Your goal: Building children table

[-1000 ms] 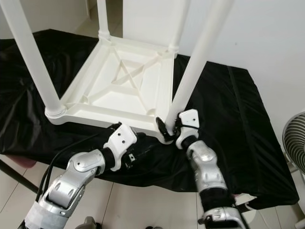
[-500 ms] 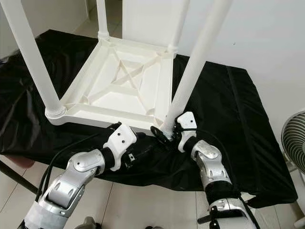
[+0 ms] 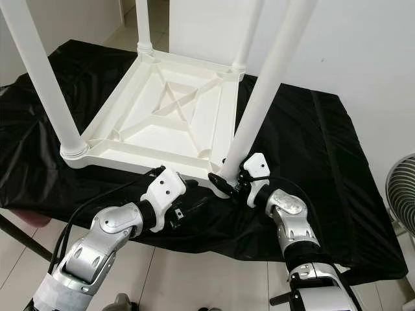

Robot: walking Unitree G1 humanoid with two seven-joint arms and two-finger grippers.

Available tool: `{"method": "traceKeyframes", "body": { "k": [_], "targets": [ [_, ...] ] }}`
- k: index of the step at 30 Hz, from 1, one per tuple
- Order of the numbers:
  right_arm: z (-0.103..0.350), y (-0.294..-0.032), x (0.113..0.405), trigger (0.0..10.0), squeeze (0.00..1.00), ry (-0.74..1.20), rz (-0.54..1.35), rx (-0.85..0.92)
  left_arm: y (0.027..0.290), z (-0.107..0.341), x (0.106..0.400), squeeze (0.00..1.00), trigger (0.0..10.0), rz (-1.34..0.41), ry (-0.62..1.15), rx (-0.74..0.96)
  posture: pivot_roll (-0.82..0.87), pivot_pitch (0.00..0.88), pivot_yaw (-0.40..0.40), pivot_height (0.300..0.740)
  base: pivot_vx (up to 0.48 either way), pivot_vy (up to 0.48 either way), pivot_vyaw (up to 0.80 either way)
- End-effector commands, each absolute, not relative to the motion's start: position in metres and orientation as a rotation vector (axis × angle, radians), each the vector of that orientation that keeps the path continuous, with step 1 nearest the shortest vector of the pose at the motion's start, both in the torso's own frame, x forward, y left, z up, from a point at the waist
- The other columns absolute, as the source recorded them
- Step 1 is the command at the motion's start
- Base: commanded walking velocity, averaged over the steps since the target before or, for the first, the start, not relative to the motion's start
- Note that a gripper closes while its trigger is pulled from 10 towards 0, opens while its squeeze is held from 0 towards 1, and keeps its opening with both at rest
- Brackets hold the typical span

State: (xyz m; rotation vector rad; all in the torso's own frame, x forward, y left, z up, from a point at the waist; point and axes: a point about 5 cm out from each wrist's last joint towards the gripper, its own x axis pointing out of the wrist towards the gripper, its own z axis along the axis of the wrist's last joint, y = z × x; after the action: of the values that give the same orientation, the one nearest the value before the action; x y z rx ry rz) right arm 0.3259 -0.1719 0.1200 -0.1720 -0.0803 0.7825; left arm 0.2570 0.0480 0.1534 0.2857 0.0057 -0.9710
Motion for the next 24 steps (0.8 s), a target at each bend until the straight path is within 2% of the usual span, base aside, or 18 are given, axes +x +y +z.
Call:
{"method": "traceKeyframes", "body": {
  "k": [1,4,11,14,16,19,24],
  "targets": [
    [0.122,-0.178,0.327,0.0,0.00,-0.094,0.707,-0.158,0.045,0.152,0.255,0.00,10.0,-0.961,0.010,0.277,0.14,0.064,-0.101,0.740,0.000,0.000,0.00],
    [0.121,-0.173,0.328,0.0,0.00,-0.095,0.609,-0.128,0.045,0.151,0.254,0.00,10.0,-0.960,0.012,0.273,0.14,0.069,-0.103,0.740,0.000,0.000,0.00],
    [0.118,-0.162,0.323,0.0,0.00,-0.110,0.520,-0.085,0.045,0.151,0.254,0.00,10.0,-0.960,0.015,0.274,0.14,0.074,-0.102,0.740,0.000,0.000,0.00],
    [0.117,-0.153,0.318,0.0,0.00,-0.102,0.369,-0.041,0.046,0.149,0.253,0.00,10.0,-0.962,0.021,0.275,0.14,0.083,-0.100,0.740,0.000,0.000,0.00],
    [0.117,-0.153,0.318,0.0,0.00,-0.102,0.369,-0.041,0.046,0.149,0.253,0.00,10.0,-0.962,0.021,0.275,0.14,0.083,-0.100,0.740,0.000,0.000,0.00],
    [0.120,-0.139,0.312,0.0,0.00,-0.123,0.211,-0.005,0.045,0.149,0.252,0.00,10.0,-0.971,0.025,0.273,0.13,0.086,-0.099,0.740,0.000,0.000,0.00],
    [0.121,-0.131,0.309,0.0,0.00,-0.121,0.137,-0.006,0.045,0.148,0.253,0.00,10.0,-0.974,0.025,0.274,0.13,0.085,-0.099,0.740,0.000,0.000,0.00]
  ]
}}
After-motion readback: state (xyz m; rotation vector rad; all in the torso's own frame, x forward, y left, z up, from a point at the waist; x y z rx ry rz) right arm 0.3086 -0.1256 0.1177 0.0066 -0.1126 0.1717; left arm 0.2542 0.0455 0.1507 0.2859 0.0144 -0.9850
